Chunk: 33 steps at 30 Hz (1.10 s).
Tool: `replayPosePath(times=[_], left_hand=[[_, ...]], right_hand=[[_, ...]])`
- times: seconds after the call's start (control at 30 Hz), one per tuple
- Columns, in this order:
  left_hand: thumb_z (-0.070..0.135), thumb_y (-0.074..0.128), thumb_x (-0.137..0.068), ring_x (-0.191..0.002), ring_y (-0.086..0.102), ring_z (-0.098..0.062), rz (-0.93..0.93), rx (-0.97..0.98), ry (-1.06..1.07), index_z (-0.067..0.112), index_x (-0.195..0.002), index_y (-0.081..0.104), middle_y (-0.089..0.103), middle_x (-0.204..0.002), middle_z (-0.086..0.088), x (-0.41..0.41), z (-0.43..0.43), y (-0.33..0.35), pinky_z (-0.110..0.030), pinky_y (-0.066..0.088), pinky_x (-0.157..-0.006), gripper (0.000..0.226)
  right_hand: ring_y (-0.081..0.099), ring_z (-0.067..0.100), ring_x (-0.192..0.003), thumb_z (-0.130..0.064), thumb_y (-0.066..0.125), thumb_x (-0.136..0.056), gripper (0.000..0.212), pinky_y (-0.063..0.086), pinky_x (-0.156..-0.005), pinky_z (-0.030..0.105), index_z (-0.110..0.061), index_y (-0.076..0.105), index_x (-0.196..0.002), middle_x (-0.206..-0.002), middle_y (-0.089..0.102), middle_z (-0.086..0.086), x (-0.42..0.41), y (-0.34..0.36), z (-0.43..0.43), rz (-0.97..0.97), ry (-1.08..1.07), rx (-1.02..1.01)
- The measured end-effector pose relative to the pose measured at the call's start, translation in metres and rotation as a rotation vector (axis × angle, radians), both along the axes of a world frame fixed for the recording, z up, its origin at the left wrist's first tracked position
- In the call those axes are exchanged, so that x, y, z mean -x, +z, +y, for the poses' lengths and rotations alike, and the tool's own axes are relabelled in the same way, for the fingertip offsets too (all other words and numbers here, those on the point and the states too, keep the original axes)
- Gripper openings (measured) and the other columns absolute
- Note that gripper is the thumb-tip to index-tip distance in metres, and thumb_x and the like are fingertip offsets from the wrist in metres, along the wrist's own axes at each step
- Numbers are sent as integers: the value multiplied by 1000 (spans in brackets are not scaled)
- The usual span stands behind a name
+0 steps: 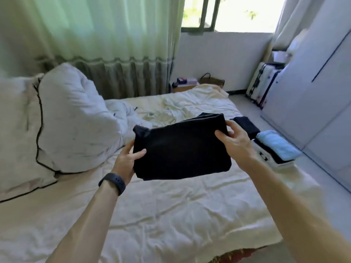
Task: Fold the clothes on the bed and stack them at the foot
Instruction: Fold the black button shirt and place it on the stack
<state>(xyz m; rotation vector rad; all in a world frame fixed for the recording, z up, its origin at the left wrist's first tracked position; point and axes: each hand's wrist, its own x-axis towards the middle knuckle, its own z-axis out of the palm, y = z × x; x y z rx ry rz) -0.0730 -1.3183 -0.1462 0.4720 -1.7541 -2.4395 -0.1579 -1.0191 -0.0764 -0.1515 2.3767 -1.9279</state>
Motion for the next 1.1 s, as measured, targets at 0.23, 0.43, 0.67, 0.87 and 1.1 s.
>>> replayPosePath(times=[0.23, 0.43, 0.67, 0.87, 1.1], left_hand=[[2, 69, -86, -103, 72, -24, 251, 23, -134, 29, -122, 68, 74, -115, -2, 63, 54, 166, -36, 60, -79, 45], [10, 75, -77, -106, 71, -23, 387, -61, -335, 27, -121, 70, 73, -120, -1, 103, 115, 233, -33, 61, -79, 48], [6, 63, -93, -97, 73, -23, 88, -148, -504, 29, -133, 59, 75, -112, -2, 123, 195, 161, -37, 60, -67, 46], [23, 76, -89, -138, 42, -31, -241, 230, -689, 24, -158, 17, 34, -157, -11, 93, 253, 81, -45, 41, -102, 91], [29, 90, -68, -142, 28, -17, 584, 820, -953, 34, -158, 14, 30, -155, -3, 99, 325, 142, -26, 26, -108, 118]], right_hand=[[75, 16, -95, -14, 65, -99, 30, 59, -83, 33, -43, 69, -106, -98, 78, -6, -11, 138, 73, 231, -194, 54], [74, 9, -90, -17, 65, -99, 24, 59, -77, 23, -35, 66, -114, -96, 77, -8, -26, 215, 135, 327, -391, -41], [70, 21, -98, -16, 64, -97, 23, 57, -90, 38, -34, 62, -110, -110, 71, 2, -38, 242, 177, 139, -471, -359], [65, 21, -107, -22, 60, -97, 32, 51, -99, 37, -32, 62, -128, -118, 69, -1, -52, 198, 178, -56, -386, -793], [62, 25, -114, -23, 55, -102, 34, 50, -97, 39, -37, 61, -132, -123, 68, 1, -93, 128, 181, -187, -255, -1062]])
